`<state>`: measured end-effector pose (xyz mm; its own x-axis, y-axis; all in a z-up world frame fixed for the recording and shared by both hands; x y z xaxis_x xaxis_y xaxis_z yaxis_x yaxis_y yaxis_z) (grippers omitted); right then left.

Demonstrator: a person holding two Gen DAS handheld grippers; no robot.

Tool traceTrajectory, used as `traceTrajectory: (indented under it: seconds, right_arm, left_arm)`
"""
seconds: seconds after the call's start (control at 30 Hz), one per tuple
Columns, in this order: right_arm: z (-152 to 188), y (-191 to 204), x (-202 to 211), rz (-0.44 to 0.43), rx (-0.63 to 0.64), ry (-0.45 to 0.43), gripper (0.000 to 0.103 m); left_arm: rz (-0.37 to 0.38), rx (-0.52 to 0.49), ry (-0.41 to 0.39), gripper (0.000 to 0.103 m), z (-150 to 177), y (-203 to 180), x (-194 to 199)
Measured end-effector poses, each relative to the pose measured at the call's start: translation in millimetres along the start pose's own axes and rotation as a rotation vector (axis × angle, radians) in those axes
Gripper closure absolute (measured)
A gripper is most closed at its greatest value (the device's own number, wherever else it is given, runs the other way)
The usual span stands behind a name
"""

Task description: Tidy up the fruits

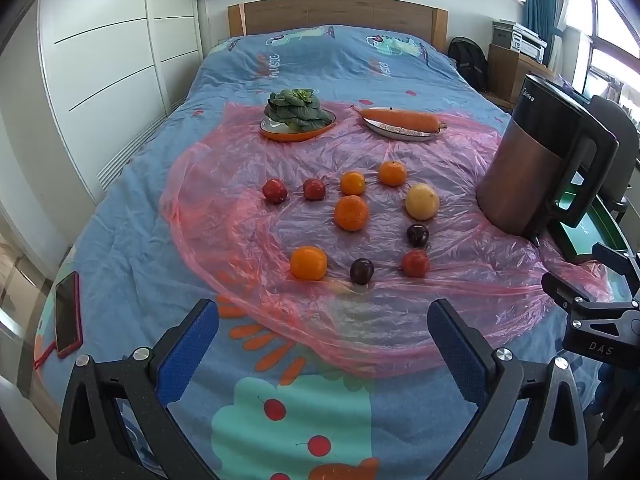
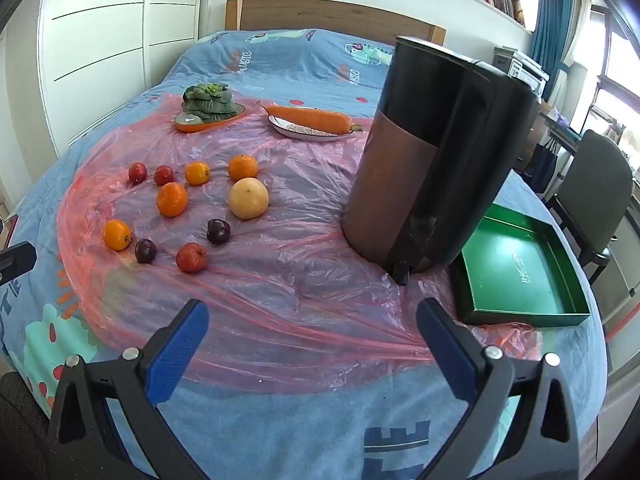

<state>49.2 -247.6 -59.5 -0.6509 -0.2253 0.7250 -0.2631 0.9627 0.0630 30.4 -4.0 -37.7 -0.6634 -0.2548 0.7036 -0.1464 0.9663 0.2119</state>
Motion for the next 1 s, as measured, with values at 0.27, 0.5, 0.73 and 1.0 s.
traceTrajectory:
  seconds: [0.27, 0.5, 0.73, 1.0]
  right_arm:
    - [-1.7, 0.5, -2.3, 0.0, -0.001, 0.0, 0.0]
    - [0.3, -1.1, 0.3, 0.001, -0.001, 0.002, 0.0]
    - [1.4, -1.9, 2.3, -0.002, 0.0, 0.004, 0.0]
    - [-0.7, 1.6, -7.2, -0.043, -0.028, -0.024, 0.0]
  left_arm:
    - [0.003, 0.0, 0.003, 0.001, 1.3, -1.0, -2.9]
    - [0.004, 0.0, 0.008, 0.001, 3.6, -3.9, -4.7]
    - [0.02, 0.005, 0.004, 0.001, 3.1, -3.4, -6.5]
    - [0.068, 0.009, 0.001, 0.001, 4.0, -2.1, -12.2]
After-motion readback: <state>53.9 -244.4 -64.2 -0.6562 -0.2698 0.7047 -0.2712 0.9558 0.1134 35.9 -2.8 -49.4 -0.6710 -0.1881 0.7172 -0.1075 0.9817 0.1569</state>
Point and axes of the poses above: each gripper's, at about its wrist camera, not at the fingertips, and x roughly against the way its jaws point, y to its left, z to its underside, the point moved 5 cm from there along -x, roughly the way its jaws point, and after that the axes turned 15 degrees about -z, right-handed, at the moved point
